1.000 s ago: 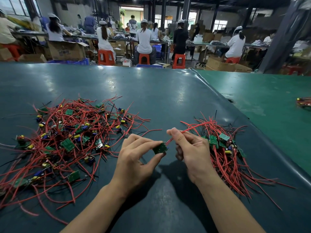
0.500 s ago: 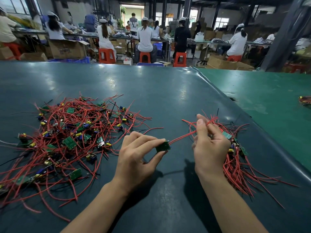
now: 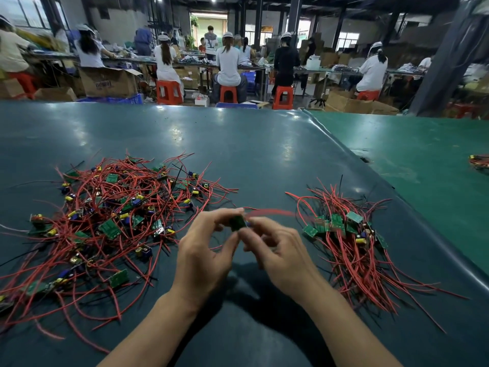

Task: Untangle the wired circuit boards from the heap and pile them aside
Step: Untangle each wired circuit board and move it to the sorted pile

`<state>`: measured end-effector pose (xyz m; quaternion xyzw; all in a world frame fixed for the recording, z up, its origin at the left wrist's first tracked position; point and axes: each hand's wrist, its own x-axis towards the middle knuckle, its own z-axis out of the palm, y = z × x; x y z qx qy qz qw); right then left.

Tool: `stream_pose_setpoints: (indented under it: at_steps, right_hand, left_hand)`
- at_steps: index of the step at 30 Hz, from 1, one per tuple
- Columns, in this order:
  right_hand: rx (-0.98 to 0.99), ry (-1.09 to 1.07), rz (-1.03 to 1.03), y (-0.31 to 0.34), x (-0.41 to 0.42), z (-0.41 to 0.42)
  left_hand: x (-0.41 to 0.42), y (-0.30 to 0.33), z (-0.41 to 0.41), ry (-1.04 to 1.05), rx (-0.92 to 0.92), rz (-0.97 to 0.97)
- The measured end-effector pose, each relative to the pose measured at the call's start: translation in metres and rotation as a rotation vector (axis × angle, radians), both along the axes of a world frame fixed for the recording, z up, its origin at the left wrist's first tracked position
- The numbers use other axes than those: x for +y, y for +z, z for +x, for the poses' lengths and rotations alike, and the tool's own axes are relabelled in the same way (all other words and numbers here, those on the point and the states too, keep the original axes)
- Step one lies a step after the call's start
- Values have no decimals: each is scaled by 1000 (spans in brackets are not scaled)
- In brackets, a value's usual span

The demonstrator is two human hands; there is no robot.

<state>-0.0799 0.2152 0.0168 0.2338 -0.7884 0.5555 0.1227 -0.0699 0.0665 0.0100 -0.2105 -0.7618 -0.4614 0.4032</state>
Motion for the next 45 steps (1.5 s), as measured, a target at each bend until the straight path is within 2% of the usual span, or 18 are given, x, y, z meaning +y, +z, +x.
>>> stream_pose_setpoints:
  at_steps: [2,6,9,10,13,14,17,19,22,25,28,31,33,35,37,40,43,45]
  right_hand:
    - [40,7,15,2,-2,3]
    - [79,-151,-93,2,5,-2]
    - [180,-328,-133,4,7,-3]
    - [165,-391,-252,7,7,-2]
    - [-46,-496,-844,16,10,-2]
    - [-165,-524,-971,17,13,-4]
    - [-627,-450,-1124,14,14,-6]
    - [-739,-358,-1054,15,13,-7]
    - [-703,-296,-910,18,10,-6]
    - [-684,-308,-847,20,8,-4]
    - [-682,-332,-829,19,11,-6]
    - [-634,-256,-702,18,9,-5]
    - [-548,-123,-494,16,4,1]
    - [-437,61,-268,11,-6,7]
    - [-374,216,-161,6,-15,13]
    - [-345,251,-262,2,-21,16]
    - [-392,161,-442,7,-15,9]
    - [-389,84,-492,14,-6,4]
  left_hand:
    - [0,0,0,-85,15,-84]
    - [2,0,0,-123,-52,-134]
    - [4,-1,-2,-48,-45,-189]
    - [3,-1,-3,29,-58,-225]
    - [-3,-3,-6,347,-229,-301]
    - [-6,-4,-7,450,-306,-329]
    - [-14,-7,-10,637,-549,-427]
    - [-16,-8,-10,694,-657,-495]
    - [-17,-6,-10,735,-696,-563]
    - [-22,1,-10,741,-612,-500]
    - [-27,4,-8,675,-381,-303]
    - [-20,8,-5,507,-116,-167]
    - [-12,10,-2,364,28,-133]
    - [-4,9,4,191,102,-168]
    - [4,7,9,1,86,-211]
    - [11,5,12,-117,61,-233]
    - [11,8,9,-72,123,-218]
    - [9,10,9,2,204,-200]
